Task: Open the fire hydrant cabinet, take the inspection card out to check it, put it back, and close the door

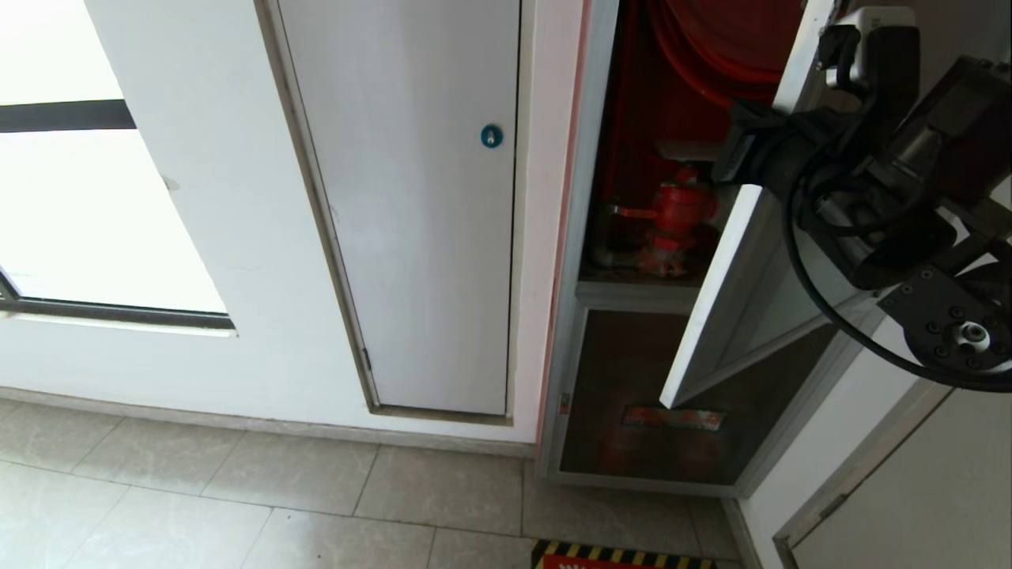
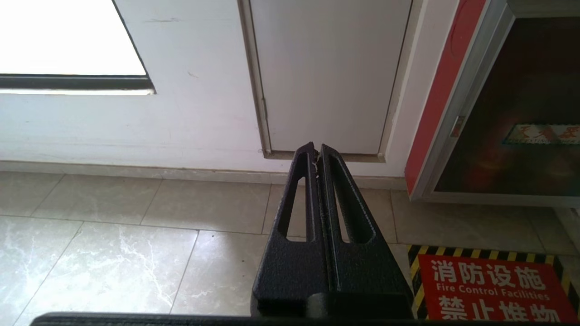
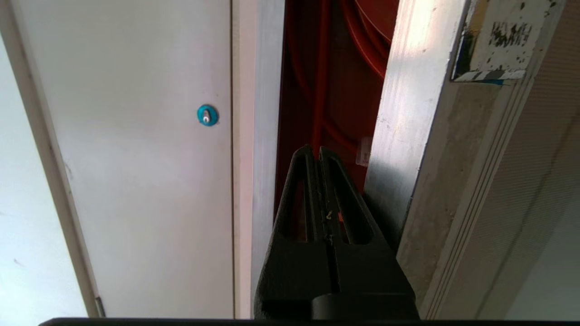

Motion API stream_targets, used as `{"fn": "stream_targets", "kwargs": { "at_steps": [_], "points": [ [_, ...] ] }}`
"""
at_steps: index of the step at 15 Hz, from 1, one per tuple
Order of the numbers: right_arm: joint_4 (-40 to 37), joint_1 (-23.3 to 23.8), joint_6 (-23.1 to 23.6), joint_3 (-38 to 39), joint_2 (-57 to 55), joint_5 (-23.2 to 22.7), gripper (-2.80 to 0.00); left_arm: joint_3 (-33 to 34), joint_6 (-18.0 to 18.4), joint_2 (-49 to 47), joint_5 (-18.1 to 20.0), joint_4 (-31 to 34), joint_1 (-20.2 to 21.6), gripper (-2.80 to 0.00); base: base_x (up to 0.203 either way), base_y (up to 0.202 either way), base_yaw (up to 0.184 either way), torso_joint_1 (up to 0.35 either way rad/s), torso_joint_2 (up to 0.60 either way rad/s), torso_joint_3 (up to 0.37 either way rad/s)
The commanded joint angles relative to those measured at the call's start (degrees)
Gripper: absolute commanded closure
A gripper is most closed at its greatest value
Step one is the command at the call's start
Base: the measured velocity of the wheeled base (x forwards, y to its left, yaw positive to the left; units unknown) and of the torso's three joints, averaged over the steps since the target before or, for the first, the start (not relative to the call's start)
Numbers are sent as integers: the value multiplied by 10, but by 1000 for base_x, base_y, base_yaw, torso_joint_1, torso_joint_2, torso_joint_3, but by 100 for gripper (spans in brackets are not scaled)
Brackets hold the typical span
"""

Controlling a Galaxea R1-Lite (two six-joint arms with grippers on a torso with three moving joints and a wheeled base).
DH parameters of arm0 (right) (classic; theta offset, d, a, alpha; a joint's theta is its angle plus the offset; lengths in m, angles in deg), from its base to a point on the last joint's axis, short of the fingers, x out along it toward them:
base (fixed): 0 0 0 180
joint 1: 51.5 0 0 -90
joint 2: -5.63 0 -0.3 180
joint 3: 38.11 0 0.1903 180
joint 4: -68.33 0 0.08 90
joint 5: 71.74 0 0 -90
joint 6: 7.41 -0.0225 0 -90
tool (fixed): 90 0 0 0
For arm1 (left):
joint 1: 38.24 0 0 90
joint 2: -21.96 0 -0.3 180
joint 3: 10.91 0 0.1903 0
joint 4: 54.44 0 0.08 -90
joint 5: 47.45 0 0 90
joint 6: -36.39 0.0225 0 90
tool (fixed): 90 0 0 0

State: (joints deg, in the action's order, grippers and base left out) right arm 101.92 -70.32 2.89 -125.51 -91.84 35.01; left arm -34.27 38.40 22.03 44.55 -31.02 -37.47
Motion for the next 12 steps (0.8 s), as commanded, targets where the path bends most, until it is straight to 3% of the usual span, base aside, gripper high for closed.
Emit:
{"fn": "stream_targets", "kwargs": {
  "at_steps": [1,12],
  "points": [
    [3,0,1,12,11,2,0,0,0,-1,0,0,0,0,0,0,0,0,0,0],
    [22,2,0,79,60,2,0,0,0,-1,0,0,0,0,0,0,0,0,0,0]
  ]
}}
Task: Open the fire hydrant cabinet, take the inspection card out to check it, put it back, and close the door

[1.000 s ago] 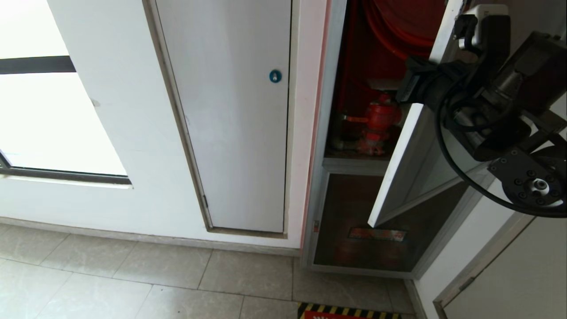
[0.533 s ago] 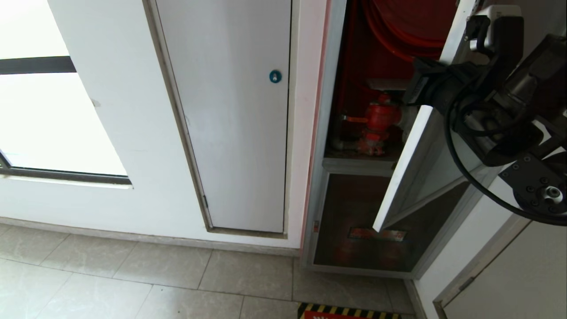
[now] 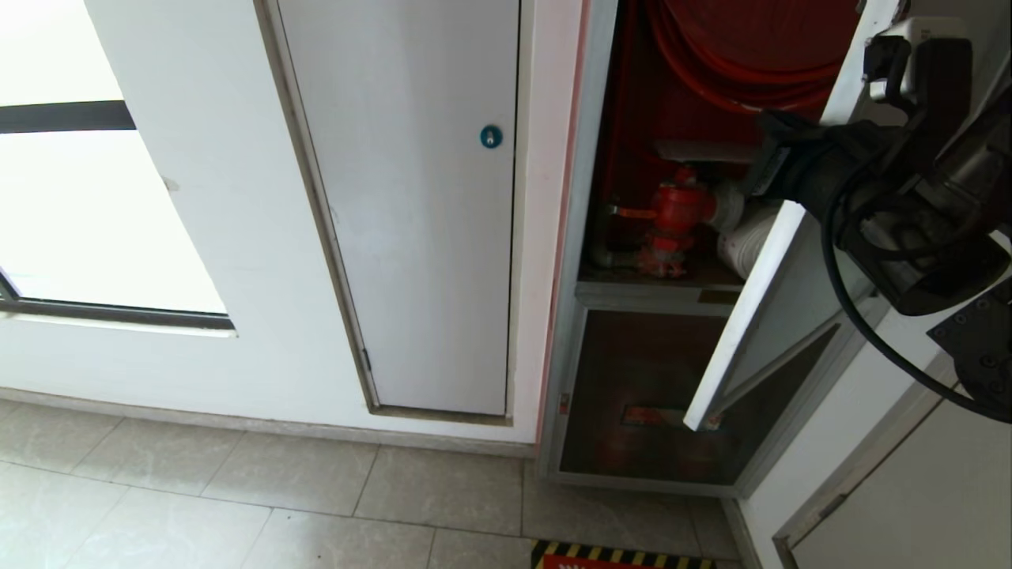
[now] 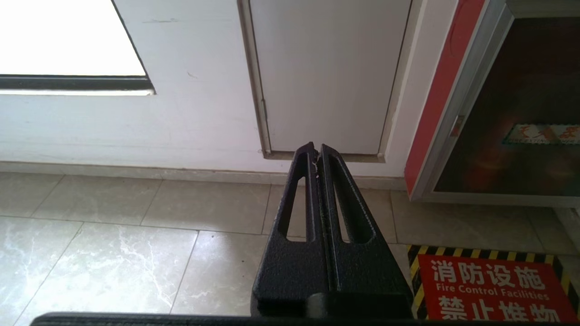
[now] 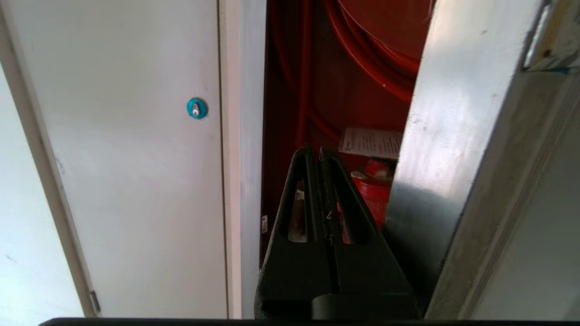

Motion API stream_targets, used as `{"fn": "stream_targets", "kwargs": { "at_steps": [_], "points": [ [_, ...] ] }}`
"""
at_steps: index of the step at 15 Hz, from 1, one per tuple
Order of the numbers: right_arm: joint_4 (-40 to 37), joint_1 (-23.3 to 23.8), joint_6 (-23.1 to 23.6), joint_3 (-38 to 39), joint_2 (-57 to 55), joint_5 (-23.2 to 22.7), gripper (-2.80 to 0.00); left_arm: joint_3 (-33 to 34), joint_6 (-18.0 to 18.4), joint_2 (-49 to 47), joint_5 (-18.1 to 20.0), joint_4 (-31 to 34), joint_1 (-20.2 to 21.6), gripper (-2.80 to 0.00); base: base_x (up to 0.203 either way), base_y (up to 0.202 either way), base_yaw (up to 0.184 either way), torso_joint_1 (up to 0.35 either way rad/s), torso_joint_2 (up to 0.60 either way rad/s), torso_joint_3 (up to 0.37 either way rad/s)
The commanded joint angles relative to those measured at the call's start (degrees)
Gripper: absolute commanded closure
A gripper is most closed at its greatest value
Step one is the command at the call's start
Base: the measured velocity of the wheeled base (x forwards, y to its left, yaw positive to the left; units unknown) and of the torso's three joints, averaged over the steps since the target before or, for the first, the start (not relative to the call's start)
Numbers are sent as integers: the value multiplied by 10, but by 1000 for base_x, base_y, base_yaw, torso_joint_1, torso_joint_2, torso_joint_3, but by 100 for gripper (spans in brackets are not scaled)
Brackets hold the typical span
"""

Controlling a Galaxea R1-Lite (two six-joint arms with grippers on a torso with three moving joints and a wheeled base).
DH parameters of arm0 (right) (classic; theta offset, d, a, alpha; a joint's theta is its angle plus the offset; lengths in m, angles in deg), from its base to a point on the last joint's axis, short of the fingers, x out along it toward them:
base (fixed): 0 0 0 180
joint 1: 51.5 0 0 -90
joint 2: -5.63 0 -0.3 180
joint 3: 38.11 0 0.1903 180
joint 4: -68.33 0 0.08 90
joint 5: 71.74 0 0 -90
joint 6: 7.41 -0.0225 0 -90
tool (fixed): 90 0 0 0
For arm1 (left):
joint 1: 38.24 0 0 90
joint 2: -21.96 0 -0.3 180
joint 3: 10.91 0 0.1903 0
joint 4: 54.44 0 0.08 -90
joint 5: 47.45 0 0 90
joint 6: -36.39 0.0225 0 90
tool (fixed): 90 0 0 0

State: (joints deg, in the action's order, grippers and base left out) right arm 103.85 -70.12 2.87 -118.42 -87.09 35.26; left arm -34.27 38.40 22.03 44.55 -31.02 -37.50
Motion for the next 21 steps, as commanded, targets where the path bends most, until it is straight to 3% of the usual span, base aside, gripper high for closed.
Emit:
{"fn": "stream_targets", "kwargs": {
  "at_steps": [1,13,21],
  "points": [
    [3,0,0,13,16,0,0,1,0,-1,0,0,0,0,0,0,0,0,0,0],
    [2,40,-12,50,50,0,0,0,0,-1,0,0,0,0,0,0,0,0,0,0],
    [2,42,-12,96,86,-1,0,1,0,-1,0,0,0,0,0,0,0,0,0,0]
  ]
}}
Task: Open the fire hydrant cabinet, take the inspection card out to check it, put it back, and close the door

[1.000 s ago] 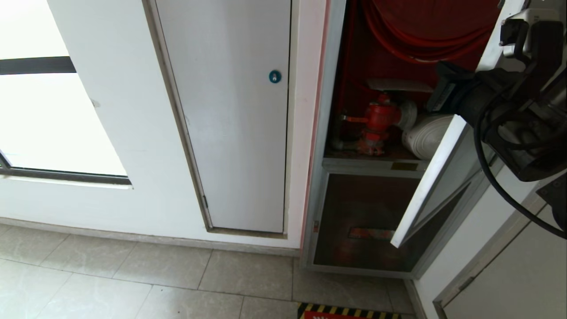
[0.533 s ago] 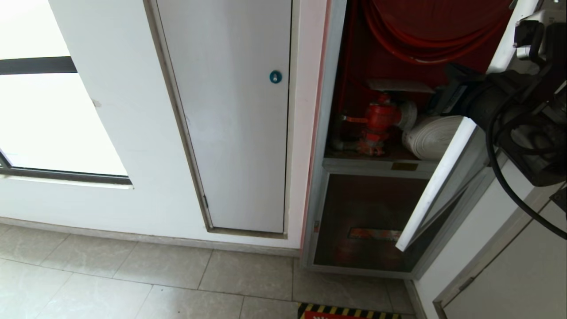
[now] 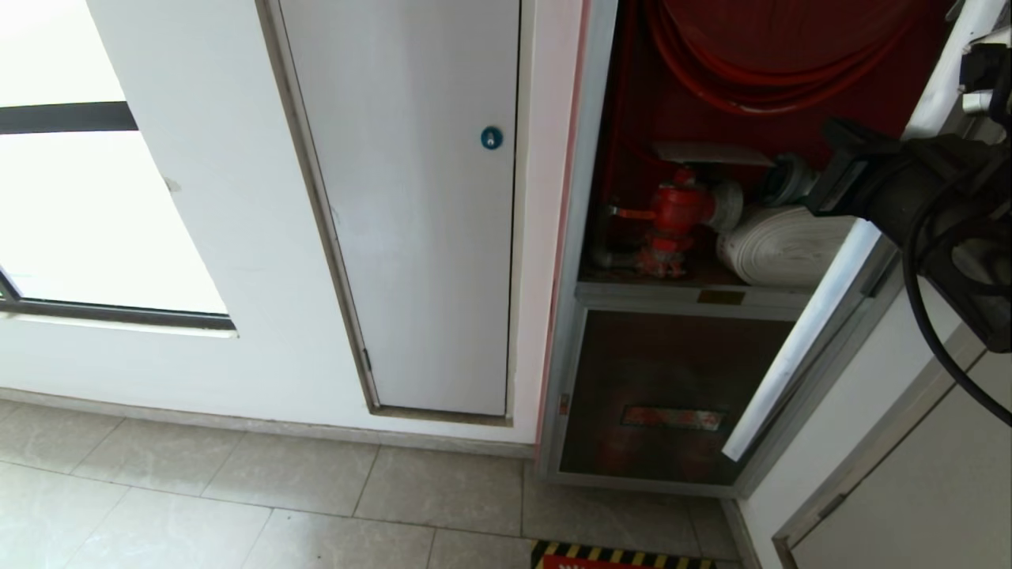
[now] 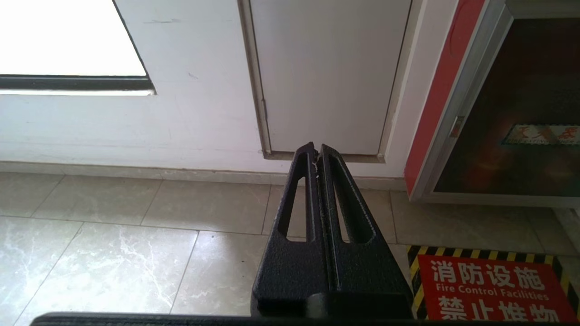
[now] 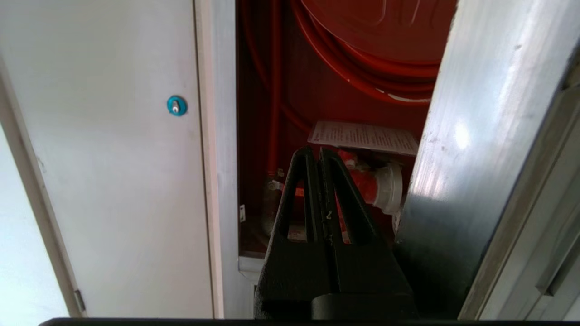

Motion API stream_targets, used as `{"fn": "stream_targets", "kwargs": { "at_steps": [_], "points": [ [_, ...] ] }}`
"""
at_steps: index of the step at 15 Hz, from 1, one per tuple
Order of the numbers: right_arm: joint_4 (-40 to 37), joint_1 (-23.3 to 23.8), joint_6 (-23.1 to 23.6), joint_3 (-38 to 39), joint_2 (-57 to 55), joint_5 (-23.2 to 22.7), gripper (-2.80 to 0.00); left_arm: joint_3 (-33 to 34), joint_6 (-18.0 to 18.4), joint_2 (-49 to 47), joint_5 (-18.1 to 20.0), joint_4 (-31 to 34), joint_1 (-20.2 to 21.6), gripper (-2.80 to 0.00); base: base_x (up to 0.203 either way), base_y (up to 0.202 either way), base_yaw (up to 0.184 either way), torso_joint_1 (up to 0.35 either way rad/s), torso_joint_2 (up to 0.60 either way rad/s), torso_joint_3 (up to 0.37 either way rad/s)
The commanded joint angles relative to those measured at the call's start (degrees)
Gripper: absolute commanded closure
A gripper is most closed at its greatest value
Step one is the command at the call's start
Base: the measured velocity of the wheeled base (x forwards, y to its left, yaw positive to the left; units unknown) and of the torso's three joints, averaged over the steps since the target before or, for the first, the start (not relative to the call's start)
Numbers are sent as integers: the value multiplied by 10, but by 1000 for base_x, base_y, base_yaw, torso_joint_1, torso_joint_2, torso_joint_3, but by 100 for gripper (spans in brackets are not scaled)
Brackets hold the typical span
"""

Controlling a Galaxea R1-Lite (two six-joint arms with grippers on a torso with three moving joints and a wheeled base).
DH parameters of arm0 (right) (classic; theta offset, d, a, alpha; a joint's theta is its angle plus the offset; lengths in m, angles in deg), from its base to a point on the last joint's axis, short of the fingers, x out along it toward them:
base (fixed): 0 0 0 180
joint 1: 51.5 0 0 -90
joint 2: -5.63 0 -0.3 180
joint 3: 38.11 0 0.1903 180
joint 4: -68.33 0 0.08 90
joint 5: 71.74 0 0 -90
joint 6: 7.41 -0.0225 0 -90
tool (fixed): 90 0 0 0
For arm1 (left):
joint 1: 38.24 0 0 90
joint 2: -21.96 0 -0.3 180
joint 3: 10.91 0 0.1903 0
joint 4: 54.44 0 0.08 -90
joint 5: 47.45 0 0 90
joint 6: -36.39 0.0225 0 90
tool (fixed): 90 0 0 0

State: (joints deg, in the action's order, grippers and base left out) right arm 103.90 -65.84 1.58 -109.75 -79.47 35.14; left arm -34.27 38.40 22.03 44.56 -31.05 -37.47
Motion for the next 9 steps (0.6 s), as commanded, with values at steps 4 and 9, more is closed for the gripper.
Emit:
{"fn": "stream_targets", "kwargs": {
  "at_steps": [4,9],
  "points": [
    [1,-1,1,35,33,-1,0,1,0,-1,0,0,0,0,0,0,0,0,0,0],
    [0,7,-5,58,52,0,0,0,0,-1,0,1,0,0,0,0,0,0,0,0]
  ]
}}
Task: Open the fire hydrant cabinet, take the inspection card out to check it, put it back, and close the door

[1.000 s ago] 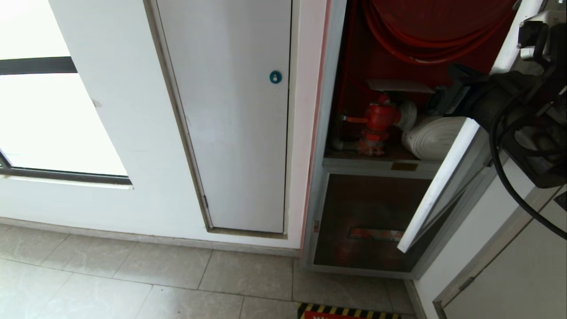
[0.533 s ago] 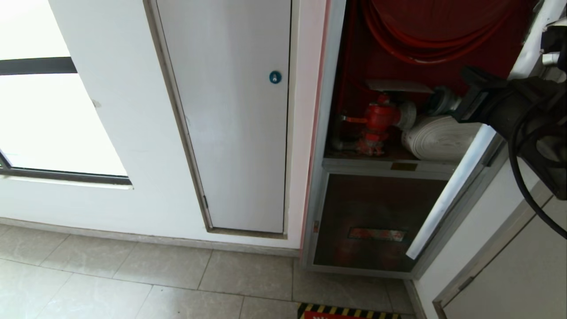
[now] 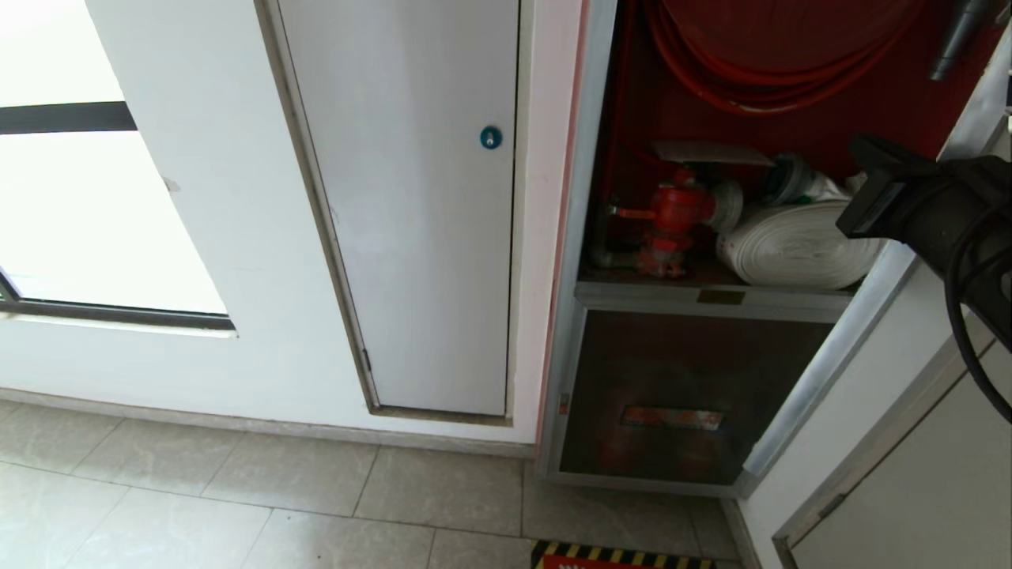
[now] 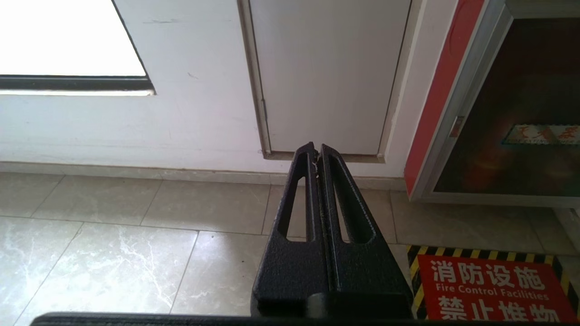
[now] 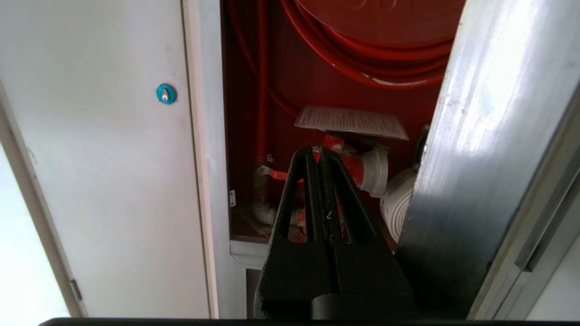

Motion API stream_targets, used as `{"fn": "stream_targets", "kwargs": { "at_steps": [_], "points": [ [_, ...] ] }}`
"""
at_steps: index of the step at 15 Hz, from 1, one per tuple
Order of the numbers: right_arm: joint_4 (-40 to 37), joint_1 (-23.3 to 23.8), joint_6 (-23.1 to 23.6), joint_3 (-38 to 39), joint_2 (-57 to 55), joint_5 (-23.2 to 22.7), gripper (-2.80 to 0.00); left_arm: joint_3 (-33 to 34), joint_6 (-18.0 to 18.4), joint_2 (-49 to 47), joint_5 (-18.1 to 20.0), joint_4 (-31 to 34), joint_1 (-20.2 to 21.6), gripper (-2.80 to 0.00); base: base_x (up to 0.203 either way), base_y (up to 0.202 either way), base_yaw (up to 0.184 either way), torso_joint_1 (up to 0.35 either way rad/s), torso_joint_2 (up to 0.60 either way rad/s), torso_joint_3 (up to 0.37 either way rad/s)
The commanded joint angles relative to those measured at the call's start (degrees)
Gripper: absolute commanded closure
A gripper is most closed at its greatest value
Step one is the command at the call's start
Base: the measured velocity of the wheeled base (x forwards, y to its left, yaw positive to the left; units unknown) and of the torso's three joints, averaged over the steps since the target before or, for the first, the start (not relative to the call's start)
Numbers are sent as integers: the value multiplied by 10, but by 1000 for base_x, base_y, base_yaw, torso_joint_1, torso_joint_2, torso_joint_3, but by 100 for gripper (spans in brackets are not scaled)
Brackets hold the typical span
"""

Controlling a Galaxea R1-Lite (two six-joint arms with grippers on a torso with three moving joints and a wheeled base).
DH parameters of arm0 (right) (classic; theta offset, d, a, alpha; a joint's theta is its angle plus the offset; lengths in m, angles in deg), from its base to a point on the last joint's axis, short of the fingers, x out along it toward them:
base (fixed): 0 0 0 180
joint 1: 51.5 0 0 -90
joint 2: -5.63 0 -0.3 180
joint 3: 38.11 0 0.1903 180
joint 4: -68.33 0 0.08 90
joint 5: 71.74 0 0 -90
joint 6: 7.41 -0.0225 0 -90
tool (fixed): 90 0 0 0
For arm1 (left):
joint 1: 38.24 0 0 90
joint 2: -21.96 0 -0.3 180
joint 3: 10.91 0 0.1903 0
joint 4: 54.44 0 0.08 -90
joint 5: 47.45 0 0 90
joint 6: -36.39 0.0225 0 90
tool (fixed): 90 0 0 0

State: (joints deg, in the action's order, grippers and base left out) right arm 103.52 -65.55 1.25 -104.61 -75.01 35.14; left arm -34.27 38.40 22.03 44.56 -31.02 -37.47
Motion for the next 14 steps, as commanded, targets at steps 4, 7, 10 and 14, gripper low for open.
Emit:
{"fn": "stream_targets", "kwargs": {
  "at_steps": [4,7,10,14],
  "points": [
    [3,34,-9,14,12,-1,0,1,0,-1,0,0,0,0,0,0,0,0,0,0],
    [3,35,-10,30,23,-2,0,0,0,-1,0,0,0,0,0,0,0,0,0,0],
    [3,35,-10,36,33,-2,0,1,0,-1,0,0,0,0,0,0,0,0,0,0],
    [5,35,-9,63,49,-3,0,1,0,-1,0,0,0,0,0,0,0,0,0,0]
  ]
}}
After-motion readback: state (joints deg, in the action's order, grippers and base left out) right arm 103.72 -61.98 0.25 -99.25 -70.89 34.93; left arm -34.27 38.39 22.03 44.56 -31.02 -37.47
